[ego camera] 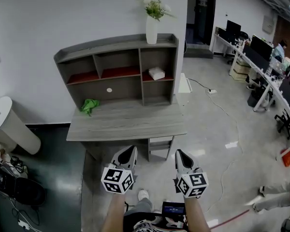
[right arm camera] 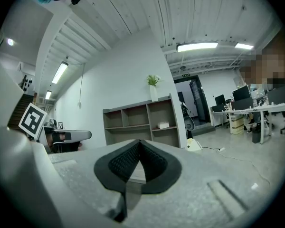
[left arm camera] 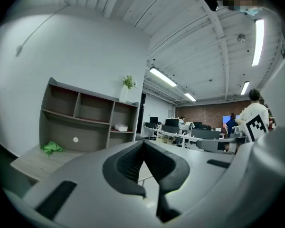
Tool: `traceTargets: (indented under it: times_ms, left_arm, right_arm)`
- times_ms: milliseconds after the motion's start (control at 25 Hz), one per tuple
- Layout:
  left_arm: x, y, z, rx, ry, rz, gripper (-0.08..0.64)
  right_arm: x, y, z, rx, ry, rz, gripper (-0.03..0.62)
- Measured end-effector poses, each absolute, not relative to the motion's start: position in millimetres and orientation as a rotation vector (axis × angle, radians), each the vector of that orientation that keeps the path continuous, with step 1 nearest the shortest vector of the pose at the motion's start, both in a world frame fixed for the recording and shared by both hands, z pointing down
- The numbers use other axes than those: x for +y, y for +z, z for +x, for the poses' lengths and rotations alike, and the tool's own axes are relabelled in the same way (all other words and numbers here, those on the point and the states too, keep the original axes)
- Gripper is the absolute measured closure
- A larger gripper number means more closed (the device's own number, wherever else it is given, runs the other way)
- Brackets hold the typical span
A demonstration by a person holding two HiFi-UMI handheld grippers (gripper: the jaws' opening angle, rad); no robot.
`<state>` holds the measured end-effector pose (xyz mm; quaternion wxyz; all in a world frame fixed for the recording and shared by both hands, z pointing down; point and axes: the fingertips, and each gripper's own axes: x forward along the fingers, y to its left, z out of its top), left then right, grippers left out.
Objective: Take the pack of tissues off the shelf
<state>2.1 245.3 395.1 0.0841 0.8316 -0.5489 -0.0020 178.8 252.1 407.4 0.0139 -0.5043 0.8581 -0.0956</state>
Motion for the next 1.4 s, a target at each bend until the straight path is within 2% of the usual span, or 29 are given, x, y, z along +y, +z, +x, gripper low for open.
traceTargets:
  times_ms: [120, 400, 880, 1080, 1240, 1400]
  left_arm:
    - [233, 398, -7, -1.725, 0.068, 2.491, 0.552]
    - [182, 407, -25, -1.632, -0.059, 2.47, 0.552]
    - [-18, 430, -55, -1.591, 0.191, 2.571, 0.552]
    - [-73, 431, -66, -1.488, 0.059, 2.544, 0.552]
    - [-102, 430, -65, -1.453, 0.064, 2.579, 0.552]
    - [-129, 420, -66, -1.421, 0.002, 2.608, 0.552]
  right_arm:
    - [238, 411, 175, 2.669, -0.312, -1.57, 0.588]
    - [178, 421, 157, 2.673, -0.269, -1.609, 0.588]
    - [-12, 415, 115, 2.587, -0.274, -1.653, 0.588]
    - [-58, 409, 92, 2.589, -0.231, -1.598, 0.588]
    - [-80, 408, 79, 2.643, -0.171, -1.582, 0.588]
    - [-96, 402, 75, 2.626, -0.228, -1.473, 0.588]
